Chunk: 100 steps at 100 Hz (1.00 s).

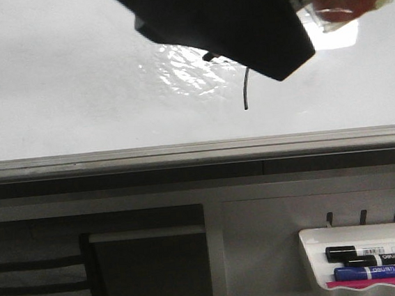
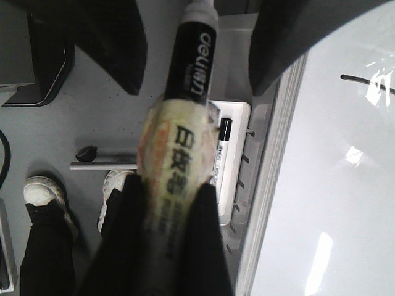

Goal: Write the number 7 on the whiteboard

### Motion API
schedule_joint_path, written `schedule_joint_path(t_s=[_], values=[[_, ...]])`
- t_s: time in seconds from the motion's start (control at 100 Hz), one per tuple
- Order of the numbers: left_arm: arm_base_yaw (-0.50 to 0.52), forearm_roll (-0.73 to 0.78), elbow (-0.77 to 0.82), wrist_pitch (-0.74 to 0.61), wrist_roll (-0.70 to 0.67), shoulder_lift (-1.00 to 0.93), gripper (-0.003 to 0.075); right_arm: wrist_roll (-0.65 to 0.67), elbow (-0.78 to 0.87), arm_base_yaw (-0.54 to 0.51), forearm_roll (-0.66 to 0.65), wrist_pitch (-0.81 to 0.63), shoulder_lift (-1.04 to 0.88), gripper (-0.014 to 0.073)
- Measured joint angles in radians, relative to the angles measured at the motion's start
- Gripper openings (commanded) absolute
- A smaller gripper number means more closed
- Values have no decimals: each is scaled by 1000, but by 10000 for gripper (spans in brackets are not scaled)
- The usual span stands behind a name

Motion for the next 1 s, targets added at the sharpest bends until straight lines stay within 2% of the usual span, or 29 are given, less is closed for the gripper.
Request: schedule_joint_path(t_s=[0.47, 0.76, 0.83, 0.9, 1.0], values=[[0, -6, 0, -2, 2, -2, 139, 0, 0, 0, -8, 0, 0, -53], [-2, -4, 0, 9, 15, -2, -19, -1, -2, 0, -8, 9, 0, -53], [-4, -4, 0, 11, 17, -2, -20, -1, -2, 0, -8, 13, 0, -51], [-4, -4, 0, 15, 17, -2, -20, -1, -2, 0, -8, 13, 0, -15], [-4, -4, 0, 15, 17, -2, -20, -1, -2, 0, -13, 13, 0, 118]])
